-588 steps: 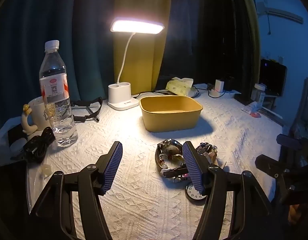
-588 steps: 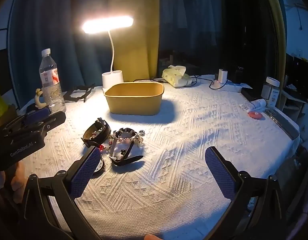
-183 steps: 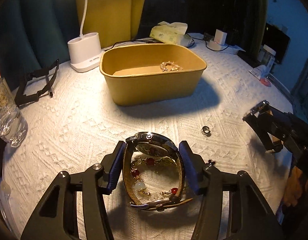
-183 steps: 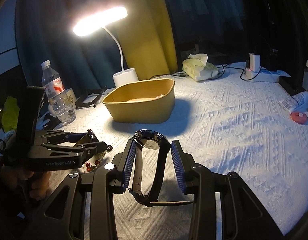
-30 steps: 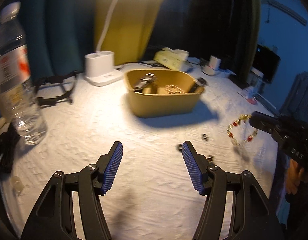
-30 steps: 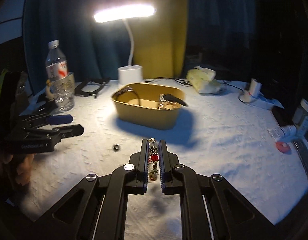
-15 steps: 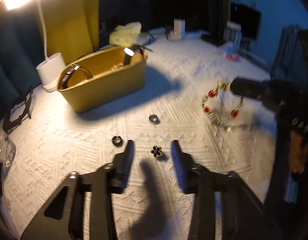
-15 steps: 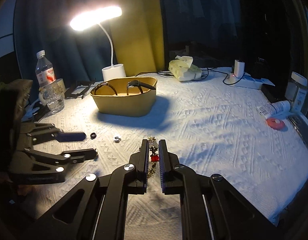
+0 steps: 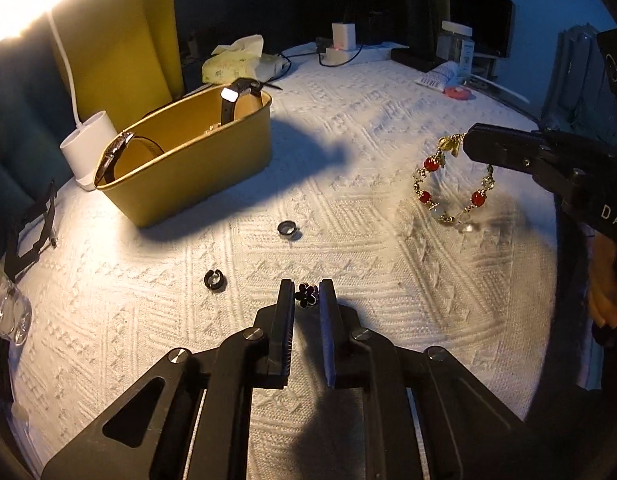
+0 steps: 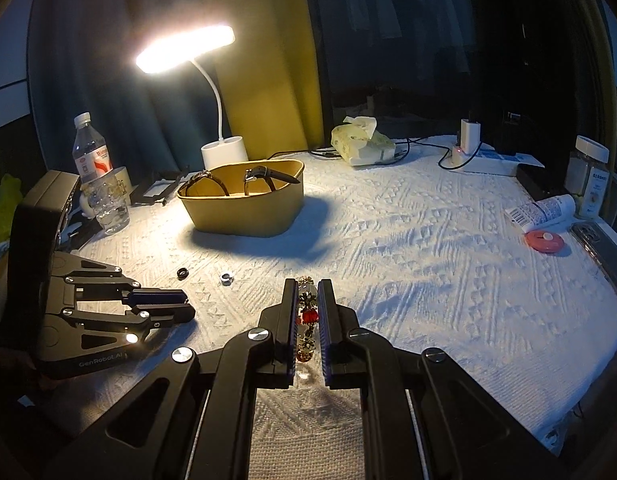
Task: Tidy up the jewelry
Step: 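Grasp the black flower bead with the left gripper while the right holds the bracelet, then carry bracelet and flower bead into the yellow tray and open both grippers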
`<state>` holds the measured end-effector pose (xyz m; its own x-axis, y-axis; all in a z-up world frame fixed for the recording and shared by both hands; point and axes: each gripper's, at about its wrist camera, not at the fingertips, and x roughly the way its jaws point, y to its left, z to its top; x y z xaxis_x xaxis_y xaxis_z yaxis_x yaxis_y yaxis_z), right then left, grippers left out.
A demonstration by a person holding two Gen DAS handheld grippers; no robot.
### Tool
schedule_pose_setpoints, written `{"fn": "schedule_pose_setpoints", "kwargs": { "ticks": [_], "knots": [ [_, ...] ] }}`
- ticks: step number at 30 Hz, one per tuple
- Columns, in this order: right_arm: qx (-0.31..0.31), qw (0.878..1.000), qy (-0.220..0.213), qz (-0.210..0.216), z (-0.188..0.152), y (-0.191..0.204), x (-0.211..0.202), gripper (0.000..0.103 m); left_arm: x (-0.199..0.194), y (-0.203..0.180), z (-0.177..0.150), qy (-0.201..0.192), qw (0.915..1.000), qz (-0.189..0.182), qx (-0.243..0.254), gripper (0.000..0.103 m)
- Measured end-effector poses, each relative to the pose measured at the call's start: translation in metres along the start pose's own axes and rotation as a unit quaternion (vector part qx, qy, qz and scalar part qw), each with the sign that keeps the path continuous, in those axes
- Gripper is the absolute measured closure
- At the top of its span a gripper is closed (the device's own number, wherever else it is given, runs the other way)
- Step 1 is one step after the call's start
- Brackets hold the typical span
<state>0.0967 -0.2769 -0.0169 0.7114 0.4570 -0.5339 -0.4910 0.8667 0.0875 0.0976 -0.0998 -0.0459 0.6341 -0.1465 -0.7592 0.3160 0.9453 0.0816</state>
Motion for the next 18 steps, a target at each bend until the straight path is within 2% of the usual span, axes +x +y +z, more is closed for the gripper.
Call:
{"fn": "schedule_pose_setpoints", "kwargs": {
  "ticks": [18],
  "knots": [
    [-0.029,0.999,-0.016,-0.004,0.033,0.022,-0.006,0.093,-0.034,0.025,0.024,-0.065,0.9974,0.006,-0.029,0.089]
  ]
}}
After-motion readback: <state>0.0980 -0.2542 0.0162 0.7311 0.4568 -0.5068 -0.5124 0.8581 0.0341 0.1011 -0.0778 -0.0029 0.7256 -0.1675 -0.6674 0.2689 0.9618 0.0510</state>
